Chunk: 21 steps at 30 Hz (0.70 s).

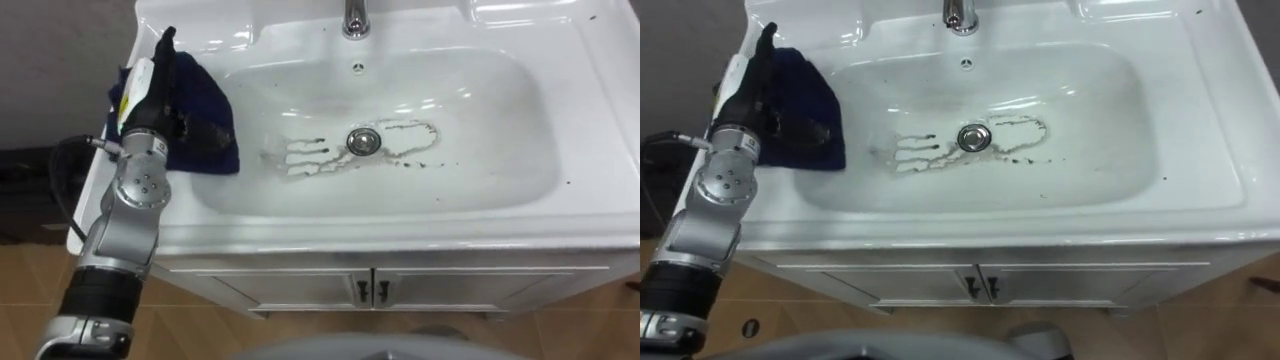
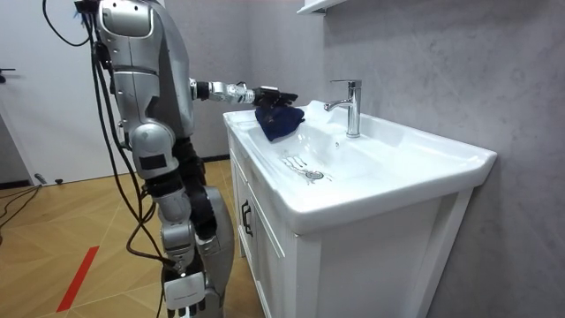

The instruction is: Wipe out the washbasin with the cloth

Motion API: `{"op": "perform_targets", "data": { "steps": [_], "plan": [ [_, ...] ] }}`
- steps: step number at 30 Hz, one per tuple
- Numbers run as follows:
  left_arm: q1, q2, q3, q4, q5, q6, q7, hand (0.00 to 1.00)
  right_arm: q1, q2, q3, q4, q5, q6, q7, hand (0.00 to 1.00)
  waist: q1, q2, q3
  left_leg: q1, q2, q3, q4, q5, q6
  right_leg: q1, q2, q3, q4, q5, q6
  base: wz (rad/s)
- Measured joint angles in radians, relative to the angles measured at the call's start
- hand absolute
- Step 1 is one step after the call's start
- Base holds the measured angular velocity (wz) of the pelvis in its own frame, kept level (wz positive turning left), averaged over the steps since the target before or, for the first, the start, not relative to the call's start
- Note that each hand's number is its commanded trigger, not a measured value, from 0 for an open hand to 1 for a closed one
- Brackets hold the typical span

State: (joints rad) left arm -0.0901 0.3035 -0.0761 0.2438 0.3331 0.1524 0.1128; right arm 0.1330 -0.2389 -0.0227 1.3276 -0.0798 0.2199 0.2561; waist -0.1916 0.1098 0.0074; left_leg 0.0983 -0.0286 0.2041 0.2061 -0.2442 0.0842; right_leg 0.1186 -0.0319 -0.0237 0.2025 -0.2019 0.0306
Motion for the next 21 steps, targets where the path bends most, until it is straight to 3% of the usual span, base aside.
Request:
{"op": "perform_targets", "data": {
  "steps": [9, 21],
  "plan": [
    [0.0, 0.0, 0.0, 0.099, 0.073, -0.003, 0.039, 0.0, 0.006, 0.0, -0.001, 0.0, -0.001, 0.0, -0.025, 0.0, 0.004, 0.006, -0.0001, -0.002, 0.002, 0.009, -0.001, 0.0, 0.0, -0.007, 0.001, 0.001, 0.001, 0.0, 0.0, -0.03],
    [0.0, 0.0, 0.001, 0.116, 0.104, 0.0, 0.125, 0.0, 0.007, 0.001, -0.007, -0.003, -0.008, 0.021, -0.06, 0.0, 0.005, -0.018, -0.0082, -0.016, 0.002, 0.008, 0.008, 0.002, -0.003, -0.02, 0.001, -0.004, 0.0, 0.001, -0.001, 0.0]
  ]
}}
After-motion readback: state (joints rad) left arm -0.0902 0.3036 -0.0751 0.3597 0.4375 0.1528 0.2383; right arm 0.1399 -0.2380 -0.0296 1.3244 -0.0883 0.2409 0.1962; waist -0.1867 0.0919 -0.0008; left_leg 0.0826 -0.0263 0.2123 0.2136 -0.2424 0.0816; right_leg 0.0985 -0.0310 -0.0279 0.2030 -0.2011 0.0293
